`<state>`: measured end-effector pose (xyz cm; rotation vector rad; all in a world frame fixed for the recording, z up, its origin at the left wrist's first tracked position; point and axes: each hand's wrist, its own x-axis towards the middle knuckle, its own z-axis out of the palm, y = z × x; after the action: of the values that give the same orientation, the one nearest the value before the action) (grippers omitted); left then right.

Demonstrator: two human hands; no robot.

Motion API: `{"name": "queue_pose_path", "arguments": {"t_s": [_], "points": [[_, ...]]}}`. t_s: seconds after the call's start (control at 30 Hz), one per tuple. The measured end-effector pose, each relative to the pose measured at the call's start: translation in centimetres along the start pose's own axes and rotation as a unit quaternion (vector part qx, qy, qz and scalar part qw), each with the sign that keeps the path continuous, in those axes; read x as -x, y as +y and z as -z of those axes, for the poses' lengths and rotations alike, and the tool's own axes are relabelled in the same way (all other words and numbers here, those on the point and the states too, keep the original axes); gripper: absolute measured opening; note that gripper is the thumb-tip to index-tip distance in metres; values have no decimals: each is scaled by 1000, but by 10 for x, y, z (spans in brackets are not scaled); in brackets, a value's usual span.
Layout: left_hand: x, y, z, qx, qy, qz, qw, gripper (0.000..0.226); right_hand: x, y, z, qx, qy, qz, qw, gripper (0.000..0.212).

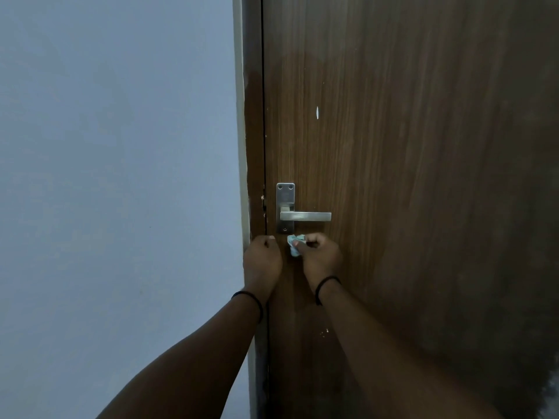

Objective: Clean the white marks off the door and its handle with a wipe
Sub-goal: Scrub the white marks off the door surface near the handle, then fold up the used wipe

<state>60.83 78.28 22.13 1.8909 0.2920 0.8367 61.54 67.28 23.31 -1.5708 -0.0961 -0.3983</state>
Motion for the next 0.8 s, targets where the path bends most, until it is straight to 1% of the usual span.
{"name": "queue_pose_path", "arguments": {"t_s": [0.07, 0.13, 0.23, 0.37, 0.43, 0.5, 0.57, 0.63, 0.67, 0.8], "points": [[8, 8, 6, 56, -36, -4, 998, 22, 8, -14, 6, -28, -29, 13, 999, 13], [20, 18, 14, 117, -77, -2, 990, 20, 17, -26, 12, -55, -40, 26, 997, 17], [35, 35, 24, 144, -115, -17, 983, 16, 32, -42, 23, -88, -50, 24, 995, 25], [63, 51, 34, 170, -133, -66, 974, 17, 54, -57, 43, -99, -97, 40, 990, 32], [80, 51, 36, 183, -131, -78, 971, 18, 66, -56, 53, -98, -89, 63, 989, 34], [97, 48, 35, 189, -130, -78, 970, 17, 76, -51, 62, -93, -56, 79, 991, 33], [111, 44, 33, 207, -136, -50, 968, 18, 82, -44, 71, -83, -35, 74, 993, 24], [120, 42, 30, 231, -150, -27, 961, 20, 84, -39, 80, -87, -37, 64, 993, 11], [121, 44, 29, 239, -159, -28, 957, 20, 82, -36, 83, -99, -40, 58, 993, 10], [110, 59, 10, 270, -194, -14, 943, 21, 61, -31, 99, -116, -38, 42, 992, 18]]}}
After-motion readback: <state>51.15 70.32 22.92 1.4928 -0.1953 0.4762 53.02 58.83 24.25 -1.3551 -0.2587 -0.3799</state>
